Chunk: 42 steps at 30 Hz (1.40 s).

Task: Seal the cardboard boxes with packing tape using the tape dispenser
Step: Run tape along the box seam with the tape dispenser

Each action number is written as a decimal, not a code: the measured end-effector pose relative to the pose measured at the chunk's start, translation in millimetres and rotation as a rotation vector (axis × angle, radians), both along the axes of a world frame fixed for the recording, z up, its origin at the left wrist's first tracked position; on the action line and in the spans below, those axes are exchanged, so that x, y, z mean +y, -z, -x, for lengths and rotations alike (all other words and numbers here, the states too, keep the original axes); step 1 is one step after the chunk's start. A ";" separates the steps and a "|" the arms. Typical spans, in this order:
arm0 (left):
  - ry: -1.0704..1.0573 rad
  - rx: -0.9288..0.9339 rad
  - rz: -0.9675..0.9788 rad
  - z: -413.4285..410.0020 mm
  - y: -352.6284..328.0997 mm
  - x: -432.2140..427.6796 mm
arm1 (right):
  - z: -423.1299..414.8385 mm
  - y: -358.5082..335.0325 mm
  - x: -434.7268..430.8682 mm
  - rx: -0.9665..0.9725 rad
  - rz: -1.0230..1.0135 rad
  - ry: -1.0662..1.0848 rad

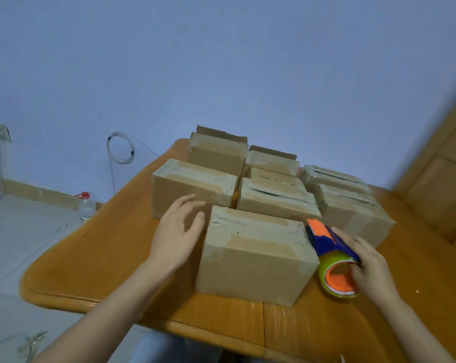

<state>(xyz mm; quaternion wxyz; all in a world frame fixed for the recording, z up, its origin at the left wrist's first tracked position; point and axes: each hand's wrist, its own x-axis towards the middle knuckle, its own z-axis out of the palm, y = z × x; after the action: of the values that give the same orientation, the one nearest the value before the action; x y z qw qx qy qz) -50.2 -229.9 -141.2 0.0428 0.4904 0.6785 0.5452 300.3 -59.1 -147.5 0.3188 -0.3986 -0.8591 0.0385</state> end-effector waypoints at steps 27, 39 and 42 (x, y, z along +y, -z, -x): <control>0.180 0.681 0.652 -0.7 -39.2 12.2 | 42.3 33.8 -49.8 0.201 0.013 0.094; 0.411 0.793 0.625 -71.9 -43.8 38.0 | 75.4 48.9 -78.0 0.273 0.094 0.041; 0.411 0.799 0.676 -71.8 -46.2 38.4 | 71.1 48.5 -75.0 0.264 0.137 0.014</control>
<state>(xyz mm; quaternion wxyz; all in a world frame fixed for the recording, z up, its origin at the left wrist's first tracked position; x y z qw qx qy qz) 21.6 -191.5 -95.0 0.0424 0.7399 0.6695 0.0498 229.2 -134.0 -196.1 0.4011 -0.4169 -0.8023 0.1470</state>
